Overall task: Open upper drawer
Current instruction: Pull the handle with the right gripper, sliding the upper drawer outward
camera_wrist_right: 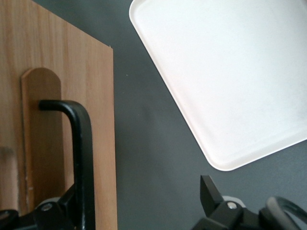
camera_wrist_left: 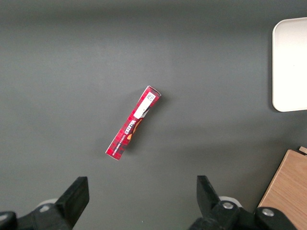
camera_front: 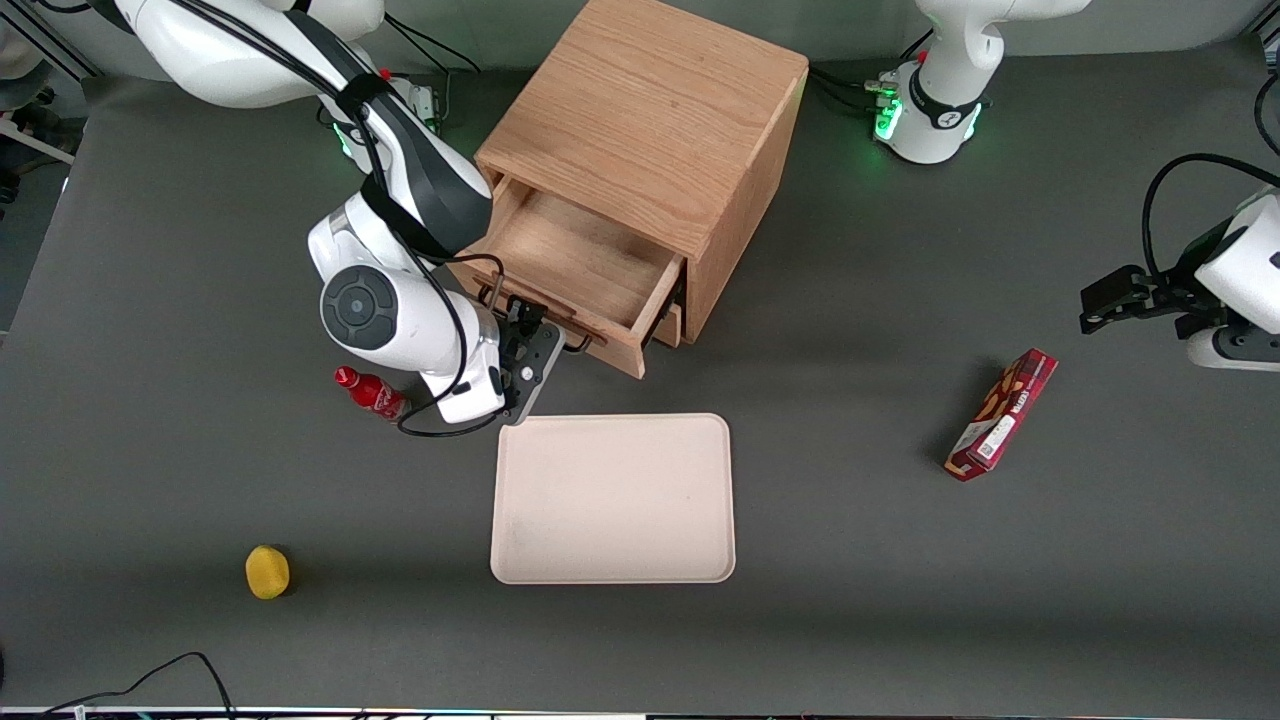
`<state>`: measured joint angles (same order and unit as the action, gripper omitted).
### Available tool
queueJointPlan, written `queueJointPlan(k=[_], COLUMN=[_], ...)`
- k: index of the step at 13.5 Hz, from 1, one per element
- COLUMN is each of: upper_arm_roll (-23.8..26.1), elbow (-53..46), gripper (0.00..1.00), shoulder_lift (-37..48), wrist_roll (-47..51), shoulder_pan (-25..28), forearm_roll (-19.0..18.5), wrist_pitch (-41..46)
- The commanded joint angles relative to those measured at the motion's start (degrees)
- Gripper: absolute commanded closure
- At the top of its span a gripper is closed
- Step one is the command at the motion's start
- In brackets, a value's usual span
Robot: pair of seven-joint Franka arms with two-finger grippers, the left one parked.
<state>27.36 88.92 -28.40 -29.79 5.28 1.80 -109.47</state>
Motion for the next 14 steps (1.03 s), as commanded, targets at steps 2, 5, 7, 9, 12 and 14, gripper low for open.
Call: queueJointPlan(k=[2, 5, 7, 9, 12, 14], upper_arm_roll=[-0.02, -0.02, -0.02, -0.37, -1.59, -2.13], elbow=[-5.15, -6.65, -7.79, -8.32, -9.11, -9.9], gripper=[0.0, 0.0, 0.0, 0.0, 0.0, 0.0], shoulder_lift=[-3.5, -4.56, -5.08, -5.17, -5.52, -5.79], wrist_roll=[-0.97, -2.02, -3.16, -3.7, -5.28, -6.24], shoulder_pan=[0.43, 0.26, 0.0, -0.53, -0.53, -0.45], forearm_roll=[-2.32, -3.47, -3.55, -3.55, -3.55, -3.47], wrist_pitch=[2.33, 2.85, 3.82, 4.44, 4.61, 5.14])
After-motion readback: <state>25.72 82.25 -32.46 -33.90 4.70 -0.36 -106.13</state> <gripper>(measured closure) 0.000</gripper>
